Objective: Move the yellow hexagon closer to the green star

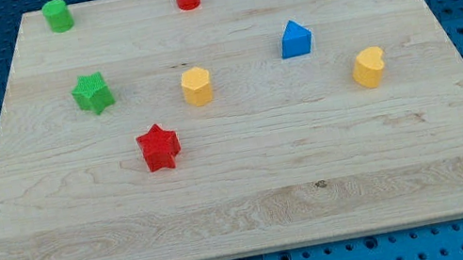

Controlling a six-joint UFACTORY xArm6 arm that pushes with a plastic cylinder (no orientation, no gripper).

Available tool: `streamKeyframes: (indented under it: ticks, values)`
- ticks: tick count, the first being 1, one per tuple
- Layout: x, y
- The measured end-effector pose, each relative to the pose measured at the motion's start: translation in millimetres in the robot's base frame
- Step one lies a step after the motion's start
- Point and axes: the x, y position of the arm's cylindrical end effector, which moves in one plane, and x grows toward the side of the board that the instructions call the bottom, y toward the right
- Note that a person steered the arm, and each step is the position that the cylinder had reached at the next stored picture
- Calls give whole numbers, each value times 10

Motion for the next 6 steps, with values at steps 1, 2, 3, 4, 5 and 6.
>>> streamKeyframes:
  ticks: [1,2,3,4,5,6]
  values:
    - [199,-600]
    - [207,-747]
    - [207,-749]
    - [207,-749]
    - [207,-759]
    - [207,-759]
